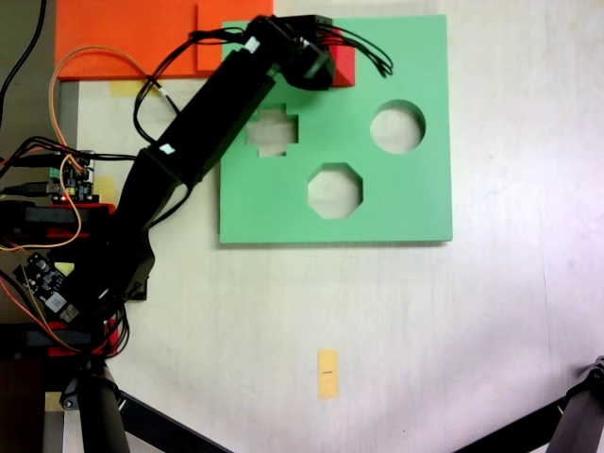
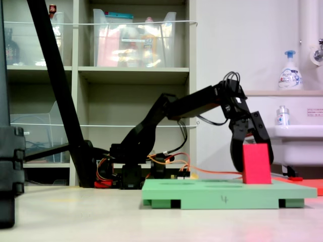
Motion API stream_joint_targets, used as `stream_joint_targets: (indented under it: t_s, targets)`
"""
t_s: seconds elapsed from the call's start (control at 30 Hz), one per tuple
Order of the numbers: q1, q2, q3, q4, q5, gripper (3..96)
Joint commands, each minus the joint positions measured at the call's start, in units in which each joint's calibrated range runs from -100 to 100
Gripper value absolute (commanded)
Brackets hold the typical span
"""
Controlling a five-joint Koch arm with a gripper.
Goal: Put the square block into the corresponding hole
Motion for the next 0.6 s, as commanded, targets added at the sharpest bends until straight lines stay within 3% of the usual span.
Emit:
stream_joint_targets:
  t_s: [0.03,0.47,0.6]
  targets:
    - [0.49,-0.72,3.73,3.25,-0.20,18.8]
    - [1.22,1.93,3.93,3.44,-0.15,18.9]
    - [0.83,6.26,3.93,5.17,-0.20,23.0]
